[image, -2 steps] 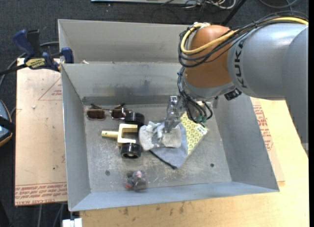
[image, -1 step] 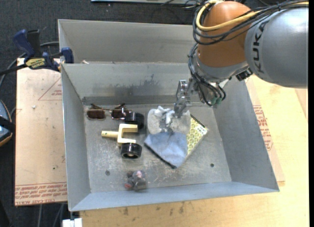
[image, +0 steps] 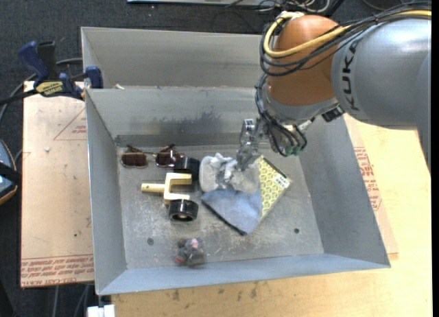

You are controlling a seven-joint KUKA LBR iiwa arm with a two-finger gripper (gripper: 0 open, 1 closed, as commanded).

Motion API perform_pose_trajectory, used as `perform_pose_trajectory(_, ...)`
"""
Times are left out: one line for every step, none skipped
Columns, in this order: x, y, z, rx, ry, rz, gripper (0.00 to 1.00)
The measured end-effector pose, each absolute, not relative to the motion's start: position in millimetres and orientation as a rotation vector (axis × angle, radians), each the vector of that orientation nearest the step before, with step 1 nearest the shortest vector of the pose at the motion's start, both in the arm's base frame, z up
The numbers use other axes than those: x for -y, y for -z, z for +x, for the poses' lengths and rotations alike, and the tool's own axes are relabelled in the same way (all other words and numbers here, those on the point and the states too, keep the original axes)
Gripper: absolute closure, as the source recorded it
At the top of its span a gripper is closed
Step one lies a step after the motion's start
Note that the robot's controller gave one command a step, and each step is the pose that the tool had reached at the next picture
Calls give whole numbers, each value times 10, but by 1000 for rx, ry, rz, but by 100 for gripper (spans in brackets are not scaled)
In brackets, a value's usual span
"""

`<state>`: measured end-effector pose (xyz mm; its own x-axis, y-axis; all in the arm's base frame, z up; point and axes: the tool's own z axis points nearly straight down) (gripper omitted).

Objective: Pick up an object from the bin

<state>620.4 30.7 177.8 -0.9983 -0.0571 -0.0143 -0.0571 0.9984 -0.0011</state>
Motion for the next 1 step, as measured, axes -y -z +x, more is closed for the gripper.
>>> perform_pose_trajectory(-430, -1329, 6150, -3141, -3, -93, 100)
